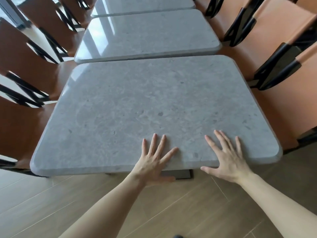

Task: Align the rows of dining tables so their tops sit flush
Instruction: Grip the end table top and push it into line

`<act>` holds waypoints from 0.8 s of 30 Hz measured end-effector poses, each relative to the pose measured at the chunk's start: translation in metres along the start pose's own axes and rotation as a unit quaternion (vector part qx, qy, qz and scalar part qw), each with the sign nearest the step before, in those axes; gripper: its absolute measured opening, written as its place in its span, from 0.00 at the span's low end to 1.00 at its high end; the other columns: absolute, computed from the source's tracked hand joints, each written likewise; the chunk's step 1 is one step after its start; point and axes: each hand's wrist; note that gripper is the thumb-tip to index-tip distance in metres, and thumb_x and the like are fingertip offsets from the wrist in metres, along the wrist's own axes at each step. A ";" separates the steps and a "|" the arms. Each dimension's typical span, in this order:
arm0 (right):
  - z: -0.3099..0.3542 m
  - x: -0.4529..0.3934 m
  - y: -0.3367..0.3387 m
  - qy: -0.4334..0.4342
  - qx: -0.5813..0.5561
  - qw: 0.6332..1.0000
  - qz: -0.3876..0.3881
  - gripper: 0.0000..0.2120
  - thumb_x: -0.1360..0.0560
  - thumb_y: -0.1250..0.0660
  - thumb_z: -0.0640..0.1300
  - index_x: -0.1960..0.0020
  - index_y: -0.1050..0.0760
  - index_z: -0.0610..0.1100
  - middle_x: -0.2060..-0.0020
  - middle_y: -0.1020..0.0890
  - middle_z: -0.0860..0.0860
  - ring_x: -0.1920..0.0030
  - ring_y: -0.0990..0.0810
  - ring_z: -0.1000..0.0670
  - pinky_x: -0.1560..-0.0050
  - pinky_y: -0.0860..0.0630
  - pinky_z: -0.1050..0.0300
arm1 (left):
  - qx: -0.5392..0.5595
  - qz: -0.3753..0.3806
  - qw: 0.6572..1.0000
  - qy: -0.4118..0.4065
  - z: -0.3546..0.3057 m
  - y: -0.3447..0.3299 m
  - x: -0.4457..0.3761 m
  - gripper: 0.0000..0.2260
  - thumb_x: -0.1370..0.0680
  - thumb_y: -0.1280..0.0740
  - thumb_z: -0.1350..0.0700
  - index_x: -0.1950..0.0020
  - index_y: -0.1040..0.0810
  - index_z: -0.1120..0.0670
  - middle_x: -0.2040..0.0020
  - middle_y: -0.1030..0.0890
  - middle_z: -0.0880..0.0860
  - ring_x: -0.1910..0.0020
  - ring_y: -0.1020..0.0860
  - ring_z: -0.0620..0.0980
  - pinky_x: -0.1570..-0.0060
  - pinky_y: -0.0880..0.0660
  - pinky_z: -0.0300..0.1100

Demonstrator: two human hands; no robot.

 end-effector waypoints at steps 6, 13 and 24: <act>-0.002 -0.002 -0.011 0.001 0.031 0.999 -0.034 0.60 0.41 0.43 0.84 0.17 0.51 0.55 0.18 0.50 0.45 0.18 0.54 0.45 0.24 0.57 0.28 | -0.005 -0.079 0.997 -0.004 0.001 -0.008 -0.006 0.37 0.30 0.39 0.28 0.24 0.34 0.42 0.24 0.33 0.61 0.28 0.34 0.72 0.36 0.33 0.72; -0.003 -0.003 -0.020 0.016 0.047 0.994 -0.099 0.58 0.42 0.37 0.81 0.19 0.40 0.52 0.20 0.38 0.42 0.21 0.39 0.41 0.27 0.44 0.25 | -0.024 -0.106 0.994 0.005 0.006 -0.016 -0.014 0.42 0.35 0.40 0.24 0.23 0.38 0.38 0.24 0.33 0.60 0.28 0.33 0.70 0.36 0.38 0.77; -0.013 -0.008 -0.031 0.049 0.058 0.984 -0.162 0.57 0.42 0.37 0.81 0.22 0.34 0.51 0.23 0.33 0.41 0.24 0.33 0.40 0.30 0.37 0.24 | -0.073 -0.164 0.984 -0.012 0.006 -0.023 -0.019 0.42 0.31 0.41 0.25 0.21 0.40 0.42 0.25 0.33 0.67 0.29 0.33 0.74 0.40 0.34 0.76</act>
Point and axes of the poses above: each hand's wrist, its own x-axis away from the middle knuckle, its own y-axis out of the back of the hand, z = x × y
